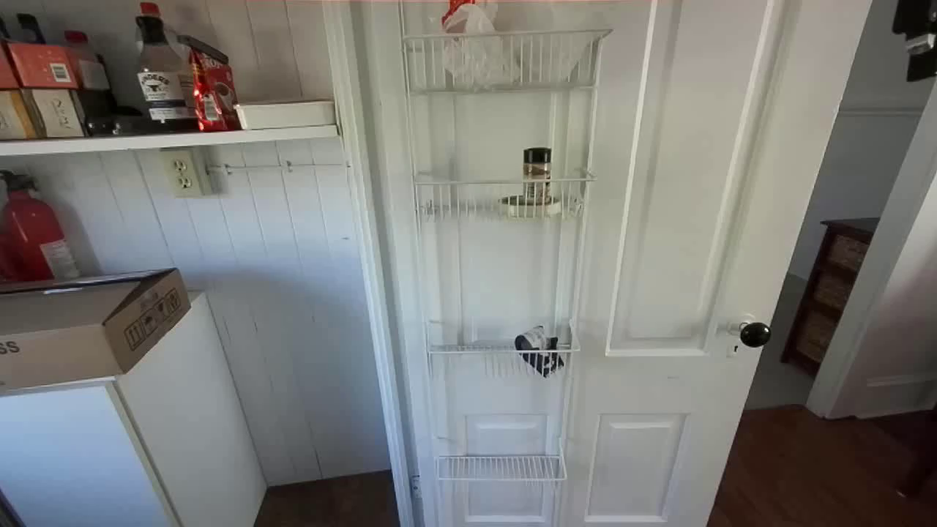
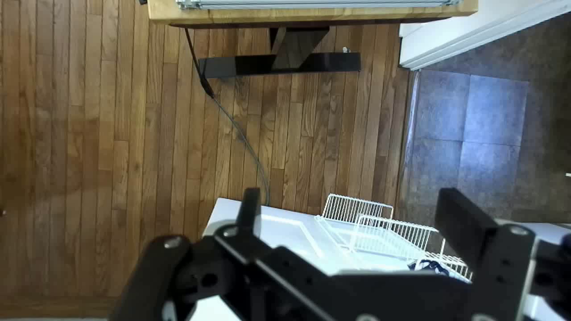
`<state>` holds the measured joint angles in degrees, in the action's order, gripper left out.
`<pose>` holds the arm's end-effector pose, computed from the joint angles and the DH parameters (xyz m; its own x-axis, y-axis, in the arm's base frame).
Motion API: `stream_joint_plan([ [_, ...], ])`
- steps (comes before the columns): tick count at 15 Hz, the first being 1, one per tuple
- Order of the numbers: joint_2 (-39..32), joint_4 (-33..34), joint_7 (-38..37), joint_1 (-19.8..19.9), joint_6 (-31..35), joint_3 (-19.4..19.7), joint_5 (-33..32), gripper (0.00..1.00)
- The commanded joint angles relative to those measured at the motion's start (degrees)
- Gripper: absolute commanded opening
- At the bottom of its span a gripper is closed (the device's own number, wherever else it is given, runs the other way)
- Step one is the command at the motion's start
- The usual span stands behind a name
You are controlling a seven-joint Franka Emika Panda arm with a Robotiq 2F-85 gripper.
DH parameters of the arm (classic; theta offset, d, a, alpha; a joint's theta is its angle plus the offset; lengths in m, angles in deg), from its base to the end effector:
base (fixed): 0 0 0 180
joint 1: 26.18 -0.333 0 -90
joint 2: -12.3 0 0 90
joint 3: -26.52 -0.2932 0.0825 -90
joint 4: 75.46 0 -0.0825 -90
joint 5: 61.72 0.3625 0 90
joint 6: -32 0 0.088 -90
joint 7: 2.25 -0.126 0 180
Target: Place the spice bottle on the top shelf of the rack
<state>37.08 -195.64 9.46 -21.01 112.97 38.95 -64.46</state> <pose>0.3538 -0.1306 0.5332 0.9682 -0.0590 -0.2433 -0.0841 -0.9920 -0.0941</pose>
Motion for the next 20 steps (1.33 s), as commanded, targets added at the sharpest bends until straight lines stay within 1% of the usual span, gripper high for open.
stream_joint_plan([
  [1, -0.2, 0.2, 0.2, 0.7, -0.2, -0.5, 0.2, 1.00],
  [7, -0.2, 0.2, 0.2, 0.7, -0.2, -0.5, 0.2, 1.00],
  [9, -0.3, -1.9, -2.9, 1.0, -0.7, -0.8, 2.0, 1.00],
  [11, -0.3, -4.1, -8.7, 1.6, -2.3, -1.1, 5.7, 1.00],
  [13, 0.1, -6.8, -14.4, 2.3, -0.7, -1.8, 8.3, 1.00],
  [15, 0.1, -9.0, -19.2, 2.9, -0.5, -2.2, 11.3, 1.00],
  [20, 0.3, -13.2, -29.7, 5.2, 1.0, -3.2, 20.1, 1.00],
])
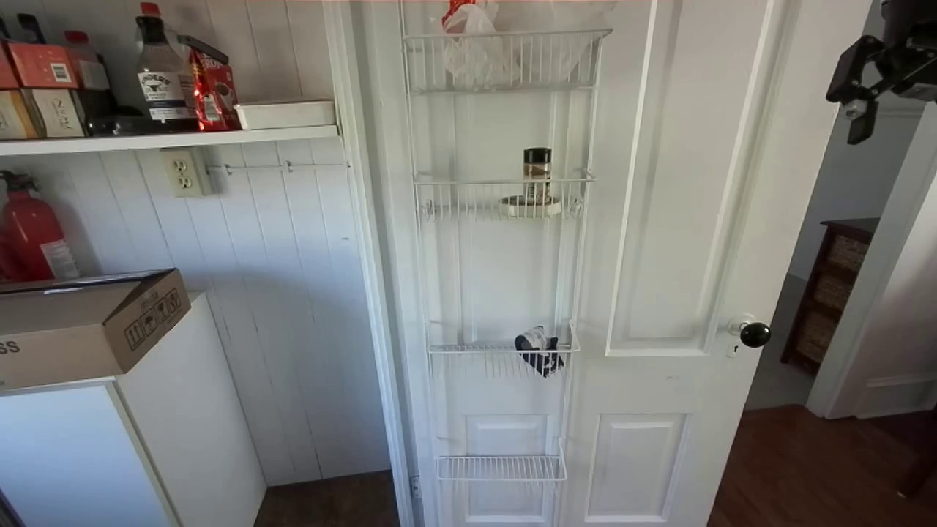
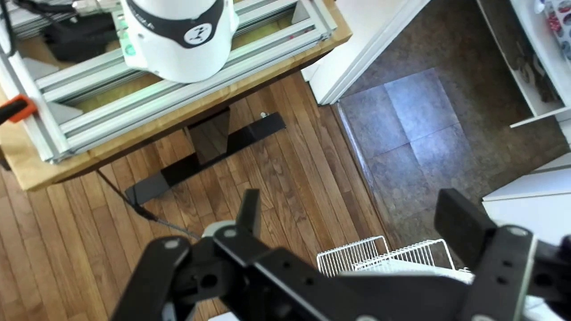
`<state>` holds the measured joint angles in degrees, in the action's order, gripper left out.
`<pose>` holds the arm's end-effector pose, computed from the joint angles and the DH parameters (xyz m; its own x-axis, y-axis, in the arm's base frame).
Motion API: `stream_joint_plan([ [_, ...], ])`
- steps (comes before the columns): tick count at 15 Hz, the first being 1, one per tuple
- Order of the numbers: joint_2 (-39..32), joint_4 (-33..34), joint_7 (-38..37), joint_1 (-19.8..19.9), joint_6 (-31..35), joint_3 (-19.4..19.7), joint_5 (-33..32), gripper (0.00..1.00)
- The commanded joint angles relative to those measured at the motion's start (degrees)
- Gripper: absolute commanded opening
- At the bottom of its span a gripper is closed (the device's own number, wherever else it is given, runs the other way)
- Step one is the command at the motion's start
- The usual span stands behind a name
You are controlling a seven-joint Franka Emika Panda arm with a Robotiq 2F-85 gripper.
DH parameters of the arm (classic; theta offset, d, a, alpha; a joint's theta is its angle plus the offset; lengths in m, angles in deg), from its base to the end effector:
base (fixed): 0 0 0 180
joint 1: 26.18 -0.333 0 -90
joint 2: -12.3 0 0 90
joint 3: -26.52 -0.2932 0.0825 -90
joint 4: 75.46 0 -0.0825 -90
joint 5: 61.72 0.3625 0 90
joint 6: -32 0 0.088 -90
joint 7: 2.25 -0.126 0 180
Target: Place the spice bottle on the top shelf of the rack
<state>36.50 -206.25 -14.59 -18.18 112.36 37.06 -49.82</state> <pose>0.3402 -0.0880 0.4603 0.7791 -0.3937 -0.4879 -0.5271 -0.8327 -0.1697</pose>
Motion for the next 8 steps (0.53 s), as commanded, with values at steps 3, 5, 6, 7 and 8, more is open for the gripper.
stream_joint_plan([
  [3, 1.4, -4.9, -11.9, 3.6, 4.4, -2.2, 11.0, 1.00],
  [5, 2.3, -7.0, -15.8, 4.1, 7.8, -3.3, 14.9, 1.00],
  [6, 3.2, -8.5, -17.8, 4.3, 10.3, -4.0, 16.7, 1.00],
  [7, 3.9, -9.8, -19.6, 4.4, 12.9, -4.8, 18.2, 1.00],
  [8, 4.8, -11.4, -21.2, 4.4, 15.9, -5.7, 19.6, 1.00],
])
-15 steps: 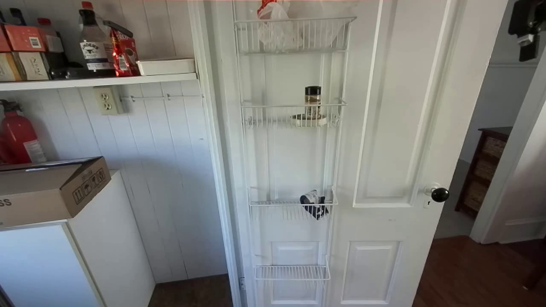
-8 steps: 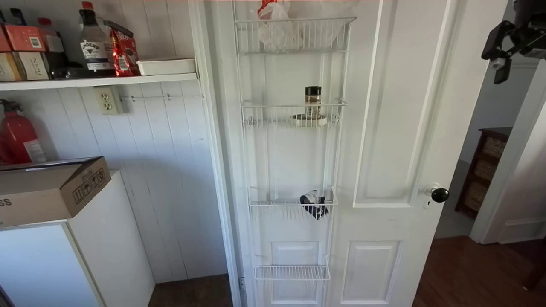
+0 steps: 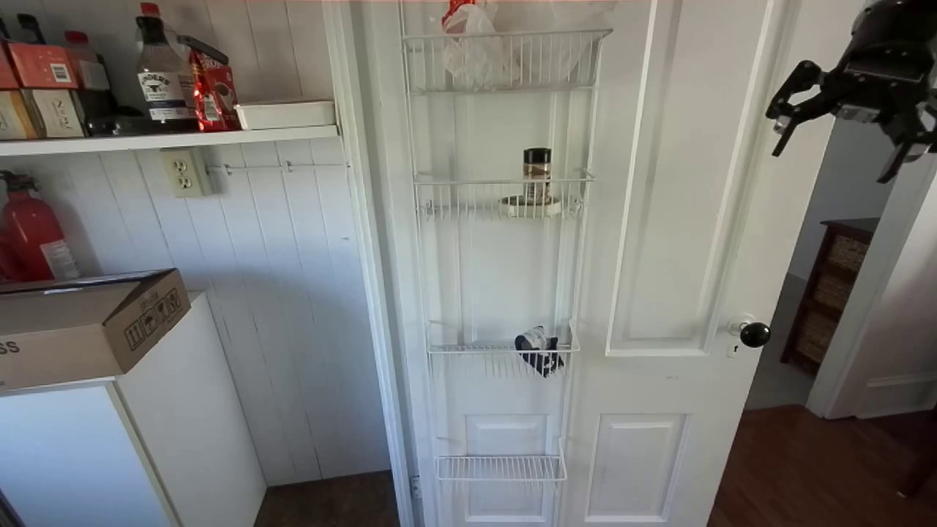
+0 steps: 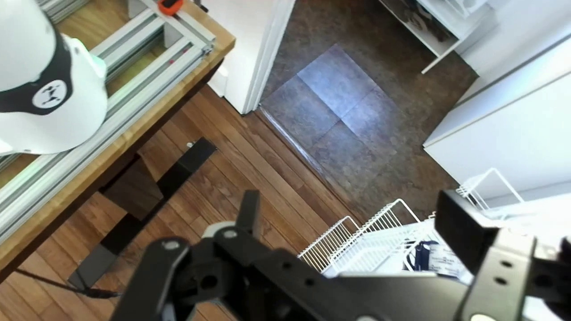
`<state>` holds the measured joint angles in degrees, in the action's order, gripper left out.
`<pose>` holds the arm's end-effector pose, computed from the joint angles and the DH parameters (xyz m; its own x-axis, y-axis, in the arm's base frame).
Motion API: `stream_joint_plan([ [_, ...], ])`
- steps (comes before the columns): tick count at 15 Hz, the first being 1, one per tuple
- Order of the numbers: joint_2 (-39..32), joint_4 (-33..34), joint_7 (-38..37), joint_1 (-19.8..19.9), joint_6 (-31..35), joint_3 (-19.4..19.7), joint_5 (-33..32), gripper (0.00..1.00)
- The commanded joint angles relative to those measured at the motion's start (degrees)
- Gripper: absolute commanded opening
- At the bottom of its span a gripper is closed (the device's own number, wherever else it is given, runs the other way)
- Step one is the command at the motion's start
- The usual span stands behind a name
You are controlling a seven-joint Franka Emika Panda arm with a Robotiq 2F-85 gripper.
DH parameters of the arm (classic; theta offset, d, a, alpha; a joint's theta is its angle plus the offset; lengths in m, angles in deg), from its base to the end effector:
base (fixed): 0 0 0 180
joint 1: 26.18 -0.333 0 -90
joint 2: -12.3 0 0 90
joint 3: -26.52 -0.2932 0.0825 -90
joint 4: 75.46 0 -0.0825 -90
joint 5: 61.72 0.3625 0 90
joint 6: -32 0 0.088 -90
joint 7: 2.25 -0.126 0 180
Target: Place the spice bottle on the top shelf of the rack
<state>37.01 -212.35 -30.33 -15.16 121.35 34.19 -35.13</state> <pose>0.3552 -0.0616 0.4373 0.5772 -0.5931 -0.5613 -0.7962 -0.5615 -0.2255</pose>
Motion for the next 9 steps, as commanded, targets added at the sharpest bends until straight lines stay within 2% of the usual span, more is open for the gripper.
stream_joint_plan([
  [1, 5.2, -6.7, -7.3, 1.4, 9.8, -3.7, 5.9, 1.00],
  [2, 5.7, -7.4, -7.4, 0.8, 10.5, -4.4, 5.4, 1.00],
  [3, 1.6, -3.5, -4.6, 0.6, 7.1, -2.9, 3.5, 1.00],
  [9, 3.8, -5.7, -6.3, 0.4, 9.3, -4.1, 3.8, 1.00],
])
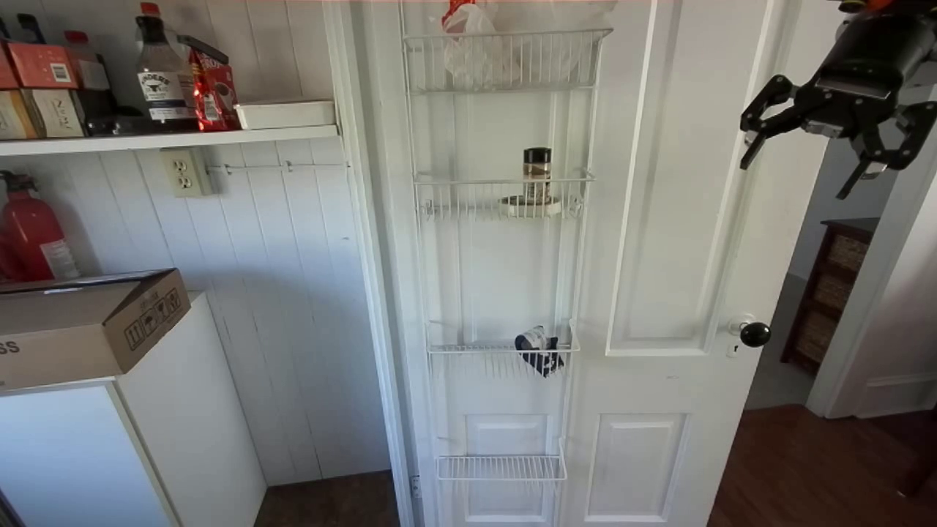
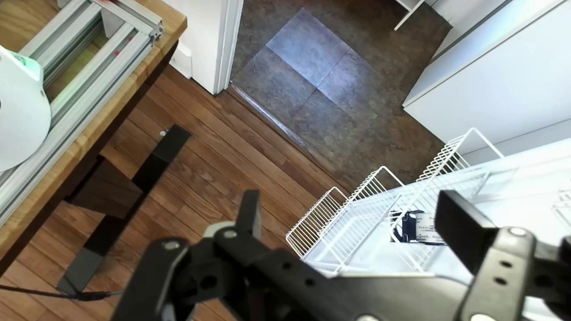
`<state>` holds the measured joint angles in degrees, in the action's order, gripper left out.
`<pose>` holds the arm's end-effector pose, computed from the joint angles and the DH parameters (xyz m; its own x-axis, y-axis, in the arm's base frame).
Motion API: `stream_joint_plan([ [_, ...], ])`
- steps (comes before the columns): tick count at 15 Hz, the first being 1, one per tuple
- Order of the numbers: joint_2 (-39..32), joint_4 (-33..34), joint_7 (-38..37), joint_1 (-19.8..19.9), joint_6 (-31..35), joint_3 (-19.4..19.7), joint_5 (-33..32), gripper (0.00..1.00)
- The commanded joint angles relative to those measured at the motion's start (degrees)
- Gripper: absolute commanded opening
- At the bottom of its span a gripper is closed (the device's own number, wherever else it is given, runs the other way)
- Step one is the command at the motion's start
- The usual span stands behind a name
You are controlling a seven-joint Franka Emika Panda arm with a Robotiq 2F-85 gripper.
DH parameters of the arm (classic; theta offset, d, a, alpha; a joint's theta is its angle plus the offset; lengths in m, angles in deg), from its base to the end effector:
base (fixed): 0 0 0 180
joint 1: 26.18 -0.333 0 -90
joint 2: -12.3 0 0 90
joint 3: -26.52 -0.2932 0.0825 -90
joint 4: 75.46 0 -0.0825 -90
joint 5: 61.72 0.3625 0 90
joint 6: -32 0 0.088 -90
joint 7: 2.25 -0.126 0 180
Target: Place the spice bottle on the top shelf of the rack
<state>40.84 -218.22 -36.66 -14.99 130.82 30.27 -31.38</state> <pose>0.3566 -0.0372 0.4269 0.5154 -0.6866 -0.5128 -0.8539 -0.4622 -0.2393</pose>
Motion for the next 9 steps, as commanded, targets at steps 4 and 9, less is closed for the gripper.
stream_joint_plan([
  [4, -1.4, -1.2, -2.9, -0.4, 1.4, -0.7, 4.9, 1.00],
  [9, -1.8, -3.1, -11.4, -1.0, 6.0, -2.7, 16.5, 1.00],
])
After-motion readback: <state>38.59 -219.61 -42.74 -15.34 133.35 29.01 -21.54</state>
